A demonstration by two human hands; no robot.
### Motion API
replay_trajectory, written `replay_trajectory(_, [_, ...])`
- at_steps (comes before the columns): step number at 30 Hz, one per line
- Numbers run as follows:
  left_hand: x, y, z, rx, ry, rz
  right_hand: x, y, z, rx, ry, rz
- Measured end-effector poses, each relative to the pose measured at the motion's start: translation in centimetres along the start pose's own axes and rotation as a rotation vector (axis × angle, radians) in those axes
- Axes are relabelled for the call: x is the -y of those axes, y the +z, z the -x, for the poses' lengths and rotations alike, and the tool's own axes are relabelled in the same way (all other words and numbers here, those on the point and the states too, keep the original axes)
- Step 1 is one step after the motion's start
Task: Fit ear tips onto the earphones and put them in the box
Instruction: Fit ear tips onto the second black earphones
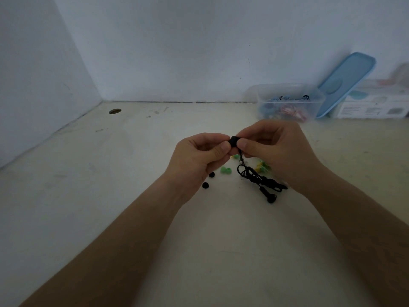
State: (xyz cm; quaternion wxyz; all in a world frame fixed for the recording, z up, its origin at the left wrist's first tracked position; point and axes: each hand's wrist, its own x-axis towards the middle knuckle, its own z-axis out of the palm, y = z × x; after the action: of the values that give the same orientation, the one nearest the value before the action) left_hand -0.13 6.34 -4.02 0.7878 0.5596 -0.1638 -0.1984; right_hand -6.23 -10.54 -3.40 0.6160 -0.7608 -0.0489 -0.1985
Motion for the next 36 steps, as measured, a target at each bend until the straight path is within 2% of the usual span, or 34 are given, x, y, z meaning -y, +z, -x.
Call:
replay_trajectory(4, [0.02,-0.04,0.04,-0.005,0.02,-0.035,0.02,-0.01,0.0,0.0,0.008,0.016])
replay_trajectory(12, [0.19,0.02,0.05,-0.075,0.226,-0.339,-0.23,0.85,0.25,-0.099,0.069,-0.022])
replay_trajectory(23, [-0.07,-0.1,-0.05,-0.025,0.152,-0.212,-0.03,0.59,0.11,-0.106,0.095,-0.046])
replay_trajectory(36, [0.19,-0.07,-0.14,-0.019,0.112,-0.206,-0.14,0.43,0.04,-0.113,0.105,-0.007])
